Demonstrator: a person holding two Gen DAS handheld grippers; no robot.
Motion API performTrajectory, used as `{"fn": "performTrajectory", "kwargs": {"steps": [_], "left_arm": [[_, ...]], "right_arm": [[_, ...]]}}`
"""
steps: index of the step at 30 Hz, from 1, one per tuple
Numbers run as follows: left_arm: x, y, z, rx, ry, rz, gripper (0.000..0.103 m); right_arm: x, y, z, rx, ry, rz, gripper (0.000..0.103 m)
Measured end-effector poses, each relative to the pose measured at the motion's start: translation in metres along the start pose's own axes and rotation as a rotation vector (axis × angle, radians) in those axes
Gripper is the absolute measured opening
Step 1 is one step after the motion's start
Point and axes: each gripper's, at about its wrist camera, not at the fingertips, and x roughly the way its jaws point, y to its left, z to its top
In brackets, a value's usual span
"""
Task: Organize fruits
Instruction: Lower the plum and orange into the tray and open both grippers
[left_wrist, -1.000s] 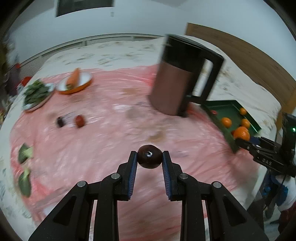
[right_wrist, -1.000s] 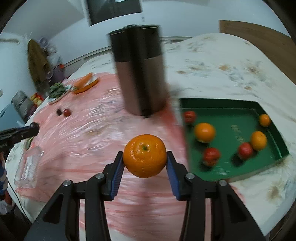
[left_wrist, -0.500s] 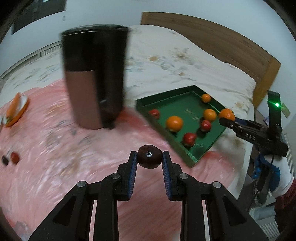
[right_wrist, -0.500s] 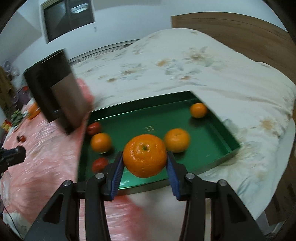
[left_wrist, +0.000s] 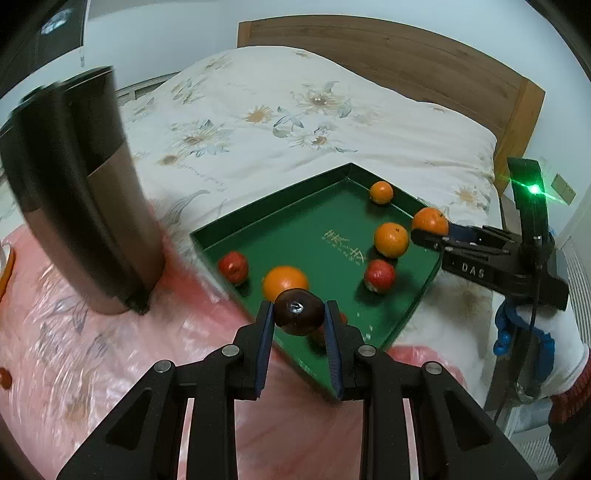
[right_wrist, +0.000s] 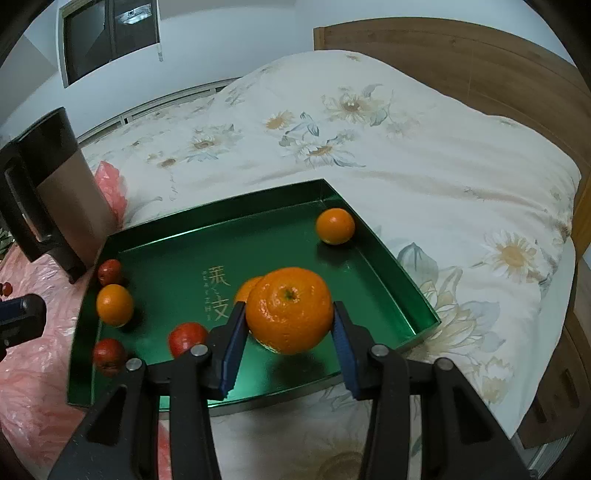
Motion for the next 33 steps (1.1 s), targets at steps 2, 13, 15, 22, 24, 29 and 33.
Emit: {"fn": "performTrajectory", "kwargs": {"steps": [2, 13, 15, 22, 24, 29, 33], "left_arm": [[0.008, -0.004, 0.004, 0.008, -0.001, 0.006, 0.023], [0.036, -0.017, 0.015, 0.054, -0.007, 0.034, 0.023], [0.04, -0.019, 0.016, 0.057, -0.005, 0.035, 0.023], [0.054, -0.027, 0.016, 0.082, 0.013, 0.052, 0.023], [0.057, -0.029, 0.016, 0.085, 0.016, 0.056, 0.023], [0.065, -0.034, 0.016, 0.105, 0.028, 0.07, 0.023], [0.067, -0.037, 0.018, 0.127, 0.029, 0.084, 0.024]], "right_arm": [[0.006, -0.003, -0.001, 0.0, 0.005, -0.004, 0.056], [0.016, -0.008, 0.0, -0.012, -0.003, -0.002, 0.056], [0.017, -0.008, -0.001, -0.01, -0.006, 0.001, 0.056], [0.015, -0.011, -0.005, 0.015, -0.013, 0.012, 0.056], [0.015, -0.012, -0.005, 0.018, -0.014, 0.013, 0.056], [0.014, -0.012, -0.007, 0.019, -0.015, 0.016, 0.056], [0.014, -0.013, -0.006, 0.02, -0.014, 0.016, 0.057]]}}
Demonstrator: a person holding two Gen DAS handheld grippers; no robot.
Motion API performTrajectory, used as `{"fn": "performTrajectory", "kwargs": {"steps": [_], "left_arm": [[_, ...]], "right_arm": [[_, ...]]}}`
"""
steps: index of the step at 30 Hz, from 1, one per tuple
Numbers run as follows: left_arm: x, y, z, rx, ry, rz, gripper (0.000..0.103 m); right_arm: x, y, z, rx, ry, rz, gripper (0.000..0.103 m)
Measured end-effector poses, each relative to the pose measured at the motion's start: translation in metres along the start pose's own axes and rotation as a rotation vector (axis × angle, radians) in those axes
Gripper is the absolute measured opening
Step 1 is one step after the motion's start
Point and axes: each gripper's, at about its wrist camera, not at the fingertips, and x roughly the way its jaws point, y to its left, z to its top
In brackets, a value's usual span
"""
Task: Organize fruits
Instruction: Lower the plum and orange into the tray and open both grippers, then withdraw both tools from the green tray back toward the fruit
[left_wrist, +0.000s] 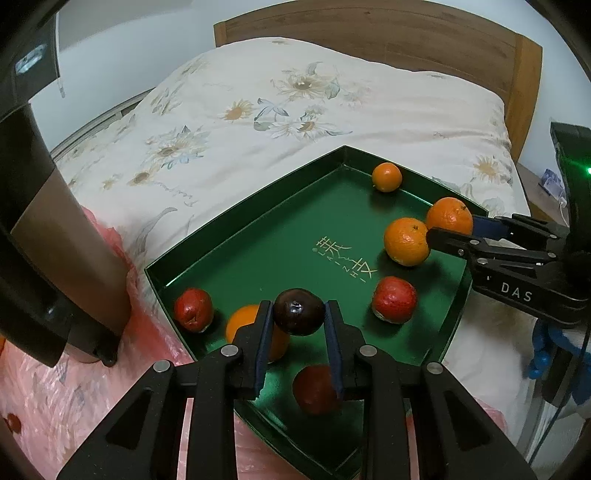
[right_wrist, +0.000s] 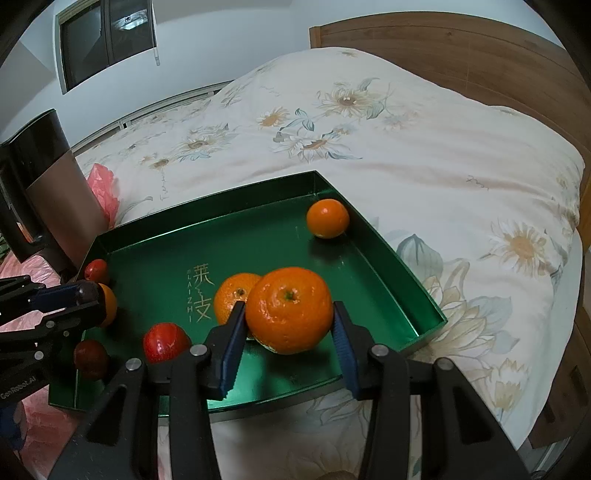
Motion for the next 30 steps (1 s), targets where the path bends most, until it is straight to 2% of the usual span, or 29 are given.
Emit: {"fn": "performTrajectory", "kwargs": {"steps": [2, 3, 4, 7, 12, 19, 24, 30], "left_arm": [[0.0, -0.001, 0.0, 0.003, 0.002, 0.003, 0.028], [0.0, -0.001, 0.001, 0.0, 0.002, 0.001, 0.035], [-0.001, -0.001, 0.001, -0.004, -0.002, 0.002, 0.04], [-0.003, -0.001, 0.002, -0.006, -0.002, 0.002, 0.041], [-0.007, -0.001, 0.002, -0.006, -0.005, 0.007, 0.044], [-0.025, 0.001, 0.002, -0.011, -0.026, 0.013, 0.053], [-0.043, 0.006, 0.0, -0.03, -0.041, 0.019, 0.055], [-0.07, 0.012, -0.006, -0.046, -0.062, 0.026, 0.056]], "right_arm": [[0.0, 0.0, -0.001, 0.003, 0.002, 0.0, 0.058], [-0.001, 0.0, -0.001, 0.003, 0.002, -0.001, 0.06], [-0.001, 0.0, -0.001, 0.002, 0.002, -0.006, 0.07], [-0.001, -0.001, -0.002, -0.003, 0.004, -0.016, 0.079], [-0.003, -0.002, -0.001, 0.0, 0.005, -0.018, 0.08], [-0.014, 0.004, 0.004, -0.014, -0.016, -0.02, 0.081], [-0.029, 0.012, 0.007, -0.023, -0.034, -0.022, 0.086], [-0.05, 0.026, 0.006, -0.032, -0.049, -0.011, 0.087]]}}
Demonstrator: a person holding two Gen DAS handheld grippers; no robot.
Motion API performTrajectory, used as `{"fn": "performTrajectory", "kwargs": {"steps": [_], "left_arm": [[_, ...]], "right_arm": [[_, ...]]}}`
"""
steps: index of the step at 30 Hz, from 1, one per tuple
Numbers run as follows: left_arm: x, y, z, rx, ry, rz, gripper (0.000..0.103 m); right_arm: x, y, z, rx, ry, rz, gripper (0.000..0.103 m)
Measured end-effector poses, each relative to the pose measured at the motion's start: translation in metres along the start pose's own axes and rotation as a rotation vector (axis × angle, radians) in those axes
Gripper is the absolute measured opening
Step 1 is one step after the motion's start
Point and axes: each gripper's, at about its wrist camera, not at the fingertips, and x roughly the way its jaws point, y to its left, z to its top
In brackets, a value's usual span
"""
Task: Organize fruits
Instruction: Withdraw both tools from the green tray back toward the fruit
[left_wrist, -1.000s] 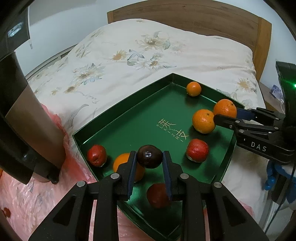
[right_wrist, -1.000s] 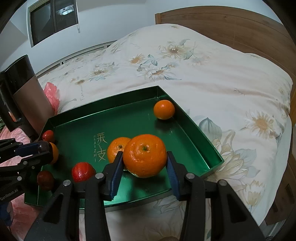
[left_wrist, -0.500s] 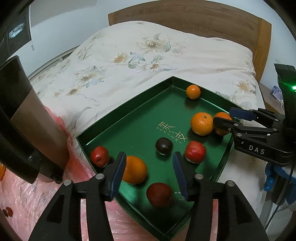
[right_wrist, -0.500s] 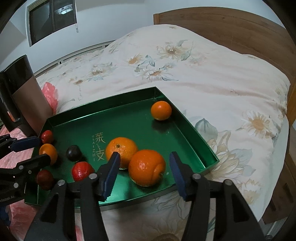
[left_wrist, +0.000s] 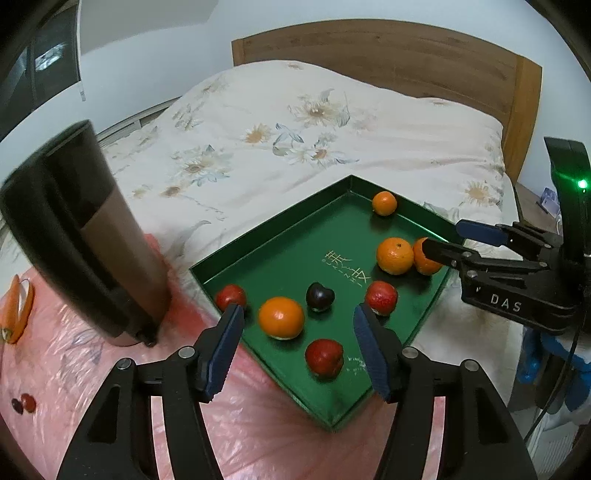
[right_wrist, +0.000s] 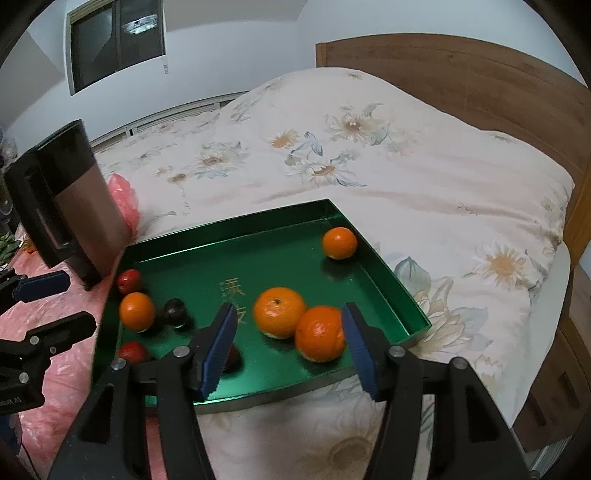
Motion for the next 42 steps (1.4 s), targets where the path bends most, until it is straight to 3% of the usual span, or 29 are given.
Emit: {"fn": "performTrajectory", "kwargs": {"steps": [13, 16, 25, 42], "left_arm": [[-0.066, 0.018, -0.023, -0.035, -0.036, 0.068, 0.059], [-0.083, 0.026, -0.033, -0.056, -0.042, 0.09, 0.06], [-0.131, 0.053, -0.069, -0.122, -0.055, 0.165, 0.062], [-0.194, 0.128, -0.138, -0.27, -0.047, 0.265, 0.062]], "right_arm": [[-0.05, 0.046, -0.013, -0.041, -0.017, 0.043, 0.087], [-0.062, 0.056, -0.016, -0.05, -0.022, 0.06, 0.096], [-0.098, 0.091, -0.025, -0.086, -0.039, 0.119, 0.096], [-0.134, 0.201, -0.045, -0.233, -0.034, 0.279, 0.096]]}}
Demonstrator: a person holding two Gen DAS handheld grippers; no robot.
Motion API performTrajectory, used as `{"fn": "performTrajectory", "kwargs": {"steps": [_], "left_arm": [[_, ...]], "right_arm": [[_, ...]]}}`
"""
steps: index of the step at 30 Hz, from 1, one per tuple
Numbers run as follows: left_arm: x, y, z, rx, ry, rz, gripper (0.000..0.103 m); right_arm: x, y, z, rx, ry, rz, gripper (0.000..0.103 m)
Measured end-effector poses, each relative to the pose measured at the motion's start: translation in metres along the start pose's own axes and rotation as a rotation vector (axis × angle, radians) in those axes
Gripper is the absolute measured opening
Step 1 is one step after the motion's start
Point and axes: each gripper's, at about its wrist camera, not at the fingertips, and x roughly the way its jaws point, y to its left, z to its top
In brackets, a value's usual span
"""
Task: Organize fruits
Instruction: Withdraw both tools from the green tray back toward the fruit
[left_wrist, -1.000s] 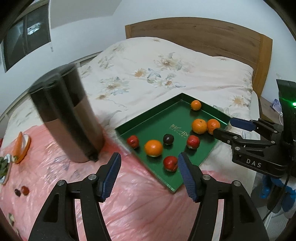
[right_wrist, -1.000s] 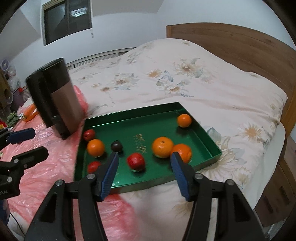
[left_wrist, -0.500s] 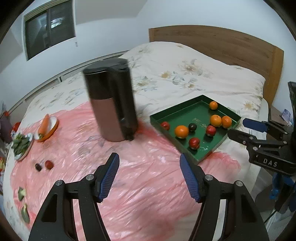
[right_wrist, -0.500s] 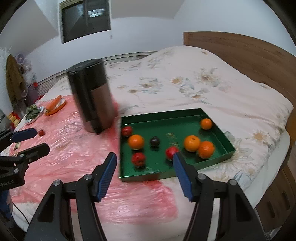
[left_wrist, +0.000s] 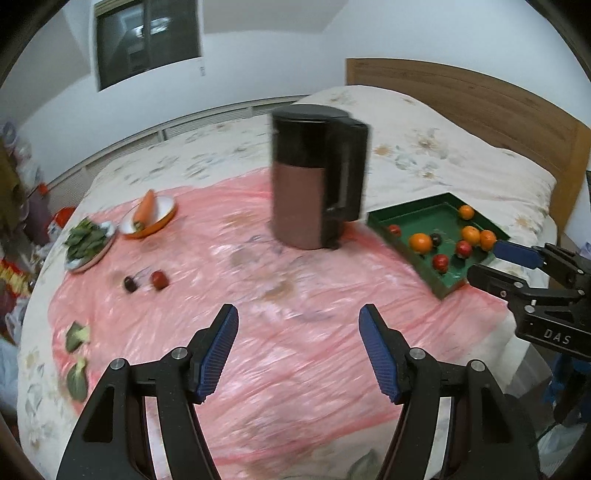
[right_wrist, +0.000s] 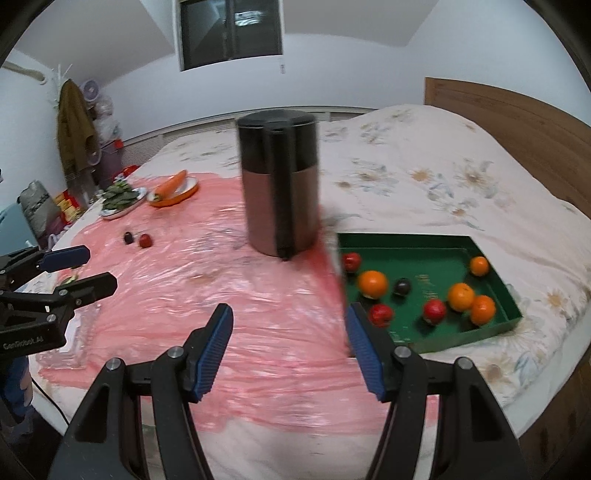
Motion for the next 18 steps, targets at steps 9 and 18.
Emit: {"fn": "performTrajectory", "kwargs": {"steps": [9, 18], "left_arm": [[-0.005, 0.052, -0.031, -0.089, 0.008, 0.035, 0.069], [-0.018, 0.117, -0.052, -0.137, 0.01, 0.098, 0.069]], "right_arm": [[0.009, 0.062, 0.004, -0.043, 0.014, 0.066, 0.096], [0.032, 0.118, 0.01, -0.084, 0.042, 0.127, 0.096]]}}
